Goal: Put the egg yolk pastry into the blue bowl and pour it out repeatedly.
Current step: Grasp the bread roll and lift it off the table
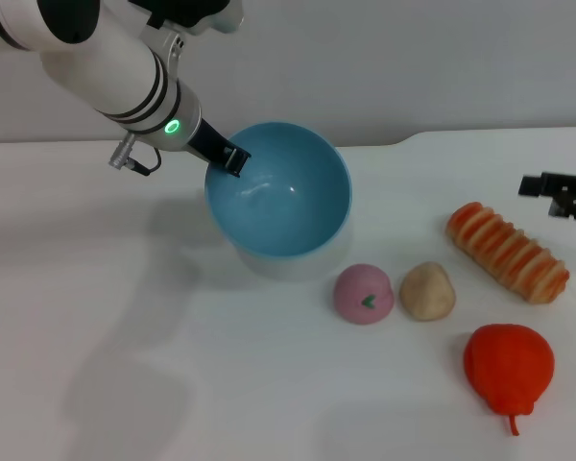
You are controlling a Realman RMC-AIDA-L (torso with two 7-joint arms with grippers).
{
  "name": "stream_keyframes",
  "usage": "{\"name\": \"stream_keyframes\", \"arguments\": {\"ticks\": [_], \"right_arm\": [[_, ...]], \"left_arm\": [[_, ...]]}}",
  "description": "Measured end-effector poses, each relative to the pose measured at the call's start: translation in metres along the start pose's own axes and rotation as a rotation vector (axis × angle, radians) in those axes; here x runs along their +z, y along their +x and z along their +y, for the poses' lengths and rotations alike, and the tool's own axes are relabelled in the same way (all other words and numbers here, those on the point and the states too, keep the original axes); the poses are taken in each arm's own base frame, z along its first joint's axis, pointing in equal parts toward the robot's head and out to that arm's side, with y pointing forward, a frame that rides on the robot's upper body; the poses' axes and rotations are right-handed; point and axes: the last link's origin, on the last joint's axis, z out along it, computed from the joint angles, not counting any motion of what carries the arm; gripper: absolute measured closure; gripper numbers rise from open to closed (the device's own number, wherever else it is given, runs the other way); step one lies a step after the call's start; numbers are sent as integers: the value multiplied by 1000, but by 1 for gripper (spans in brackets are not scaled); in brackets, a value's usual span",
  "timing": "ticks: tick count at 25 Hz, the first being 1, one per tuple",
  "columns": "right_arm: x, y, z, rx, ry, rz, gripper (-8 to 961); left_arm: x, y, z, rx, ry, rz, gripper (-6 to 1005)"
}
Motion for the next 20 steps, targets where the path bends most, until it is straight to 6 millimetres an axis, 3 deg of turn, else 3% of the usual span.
{"name": "stream_keyframes", "arguments": {"ticks": [9, 20], "right_arm": [[25, -8, 5, 37, 34, 138, 288], [78, 13, 27, -10, 55, 244, 298]], "left_arm": [[2, -2, -1, -23, 3, 12, 999], [3, 0, 3, -25, -3, 23, 999]]}}
